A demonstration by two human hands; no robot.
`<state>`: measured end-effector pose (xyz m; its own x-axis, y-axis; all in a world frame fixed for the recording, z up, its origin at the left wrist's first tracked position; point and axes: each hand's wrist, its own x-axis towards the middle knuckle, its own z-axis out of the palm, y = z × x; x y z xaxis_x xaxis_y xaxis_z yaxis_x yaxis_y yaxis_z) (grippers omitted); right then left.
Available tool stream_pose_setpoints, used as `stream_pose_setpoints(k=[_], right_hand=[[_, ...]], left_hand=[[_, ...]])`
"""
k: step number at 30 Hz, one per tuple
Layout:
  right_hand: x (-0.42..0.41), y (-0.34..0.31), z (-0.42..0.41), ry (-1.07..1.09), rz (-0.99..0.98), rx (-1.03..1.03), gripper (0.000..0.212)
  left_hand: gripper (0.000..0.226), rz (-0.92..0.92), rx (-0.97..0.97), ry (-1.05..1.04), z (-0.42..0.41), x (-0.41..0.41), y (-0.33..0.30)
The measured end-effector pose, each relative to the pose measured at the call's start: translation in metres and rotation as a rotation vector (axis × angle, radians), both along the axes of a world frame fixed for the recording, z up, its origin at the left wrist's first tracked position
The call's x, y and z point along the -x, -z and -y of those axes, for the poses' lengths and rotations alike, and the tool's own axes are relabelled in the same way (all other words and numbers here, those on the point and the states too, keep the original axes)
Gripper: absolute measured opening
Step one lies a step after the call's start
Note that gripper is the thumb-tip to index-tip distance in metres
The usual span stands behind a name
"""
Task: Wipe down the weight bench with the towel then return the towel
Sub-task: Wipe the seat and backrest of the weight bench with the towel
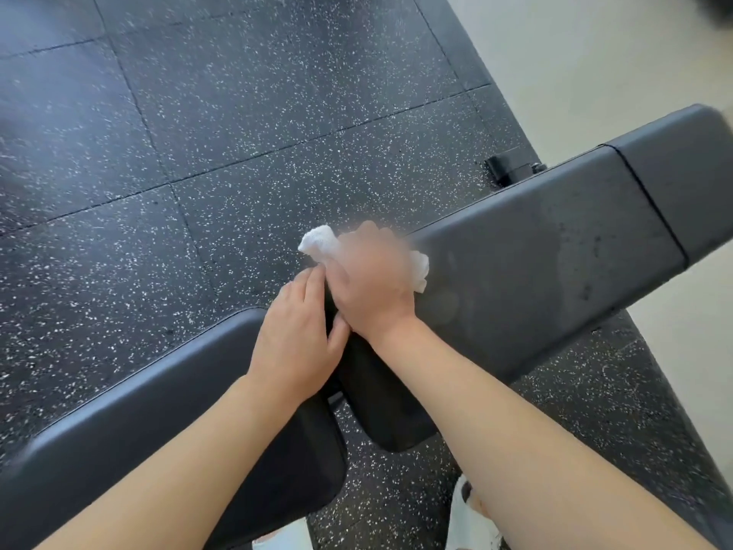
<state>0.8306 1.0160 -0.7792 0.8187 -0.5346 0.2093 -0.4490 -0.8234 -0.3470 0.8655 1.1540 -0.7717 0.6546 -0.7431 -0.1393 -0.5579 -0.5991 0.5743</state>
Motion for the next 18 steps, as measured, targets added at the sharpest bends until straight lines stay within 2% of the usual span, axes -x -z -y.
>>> stream_pose_setpoints(k=[6, 14, 18], right_hand=[[0.004, -0.003, 0.013, -0.164, -0.030, 0.025, 0.023], [0.018, 0.000, 0.034, -0.306, 0.069, -0.016, 0.031], [0.053, -0.005, 0.076, -0.273, 0.099, -0.009, 0.030]], left_hand=[[0.067, 0.166, -0.155, 0.016, -0.018, -0.005, -0.002], [0.066, 0.226, -0.212, -0.038, -0.010, 0.015, -0.011], [0.066, 0.218, -0.247, -0.019, 0.019, 0.040, -0.021]])
